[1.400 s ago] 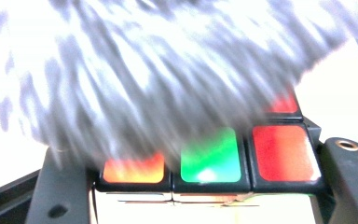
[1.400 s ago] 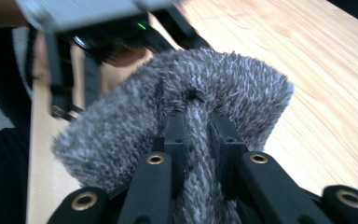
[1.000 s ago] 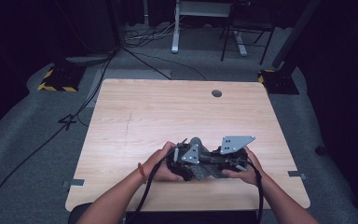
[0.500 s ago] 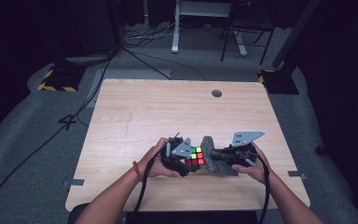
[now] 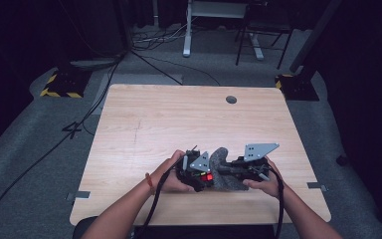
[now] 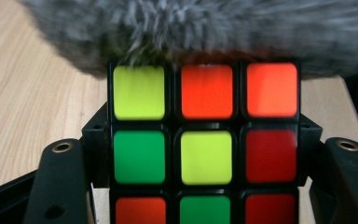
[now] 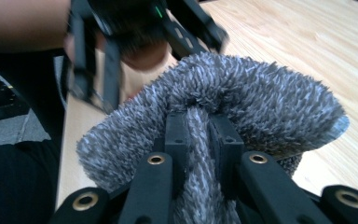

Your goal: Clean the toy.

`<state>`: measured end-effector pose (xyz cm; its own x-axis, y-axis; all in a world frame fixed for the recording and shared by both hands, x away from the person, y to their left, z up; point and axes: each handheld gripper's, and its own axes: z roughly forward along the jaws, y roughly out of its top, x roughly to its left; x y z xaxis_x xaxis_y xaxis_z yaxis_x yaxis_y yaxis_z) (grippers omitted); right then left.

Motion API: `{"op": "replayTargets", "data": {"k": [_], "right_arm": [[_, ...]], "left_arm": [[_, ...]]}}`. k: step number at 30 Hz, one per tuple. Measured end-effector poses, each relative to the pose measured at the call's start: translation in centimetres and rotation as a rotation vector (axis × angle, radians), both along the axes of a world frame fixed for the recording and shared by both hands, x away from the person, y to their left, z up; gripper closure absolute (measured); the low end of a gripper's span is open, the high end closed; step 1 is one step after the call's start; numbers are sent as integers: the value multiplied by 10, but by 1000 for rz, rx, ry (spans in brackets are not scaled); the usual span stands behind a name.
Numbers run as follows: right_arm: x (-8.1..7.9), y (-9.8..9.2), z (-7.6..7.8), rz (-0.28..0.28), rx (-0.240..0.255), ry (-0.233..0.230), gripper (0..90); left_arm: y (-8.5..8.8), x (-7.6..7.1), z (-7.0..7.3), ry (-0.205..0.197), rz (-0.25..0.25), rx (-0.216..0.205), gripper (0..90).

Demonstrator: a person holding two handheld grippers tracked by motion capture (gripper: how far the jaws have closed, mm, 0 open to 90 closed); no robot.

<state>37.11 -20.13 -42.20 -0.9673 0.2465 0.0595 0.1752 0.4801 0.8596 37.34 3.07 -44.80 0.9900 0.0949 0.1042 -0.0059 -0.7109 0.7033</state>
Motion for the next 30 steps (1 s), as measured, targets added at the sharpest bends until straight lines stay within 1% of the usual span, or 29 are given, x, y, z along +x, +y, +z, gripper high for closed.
{"op": "replayTargets", "data": {"k": [1, 2, 3, 5, 6, 8, 11, 13, 15, 17, 19, 20, 22, 24, 25, 26, 27, 28, 29, 30], "right_arm": [[-2, 2, 1, 0, -18, -12, 803], [-3, 5, 3, 0, -22, -23, 803], [-3, 6, 3, -1, -16, -21, 802], [-3, 6, 3, -13, -18, -18, 802], [-2, 5, 2, -21, -28, -17, 802], [1, 3, 0, -38, -54, -16, 802], [6, -5, -6, -66, -84, 8, 802], [10, -8, -11, -88, -107, 14, 802], [12, -10, -14, -93, -106, 25, 802], [12, -9, -13, -91, -108, 12, 801], [9, -8, -9, -81, -87, -2, 801], [7, -8, -8, -79, -79, -8, 801], [3, -7, -4, -65, -45, -24, 801], [-1, -4, 1, -52, -24, -37, 801], [-4, -3, 3, -40, -6, -44, 801], [-6, -1, 5, -32, 2, -49, 801], [-8, 1, 7, -29, -1, -64, 801], [-10, 3, 9, -28, 7, -80, 801], [-12, 5, 10, -28, 21, -86, 801], [-12, 6, 11, -34, 17, -94, 801]], "left_arm": [[0, 1, -1, 4, -2, -2, 332], [1, 2, -1, 5, -6, -7, 333], [2, 2, 0, 10, -3, -8, 333], [3, 1, 2, -4, 9, -14, 334], [4, 2, 3, 1, 8, -24, 334], [6, 1, 6, -10, 17, -34, 335], [12, 2, 12, -17, 27, -70, 336], [15, 2, 16, -18, 34, -87, 336], [17, 2, 19, -21, 33, -102, 336], [18, 2, 20, -27, 32, -98, 336], [19, 3, 20, -18, 28, -103, 336], [19, 4, 19, -22, 30, -98, 336], [17, 3, 17, -29, 33, -86, 336], [14, 3, 15, -28, 24, -74, 336], [12, 2, 13, -29, 19, -66, 336], [11, 2, 12, -36, 13, -50, 336], [9, 1, 11, -37, 7, -44, 336], [9, 1, 10, -30, -3, -49, 337], [8, 0, 10, -27, -6, -50, 336], [8, 0, 10, -25, -10, -51, 337]]}}
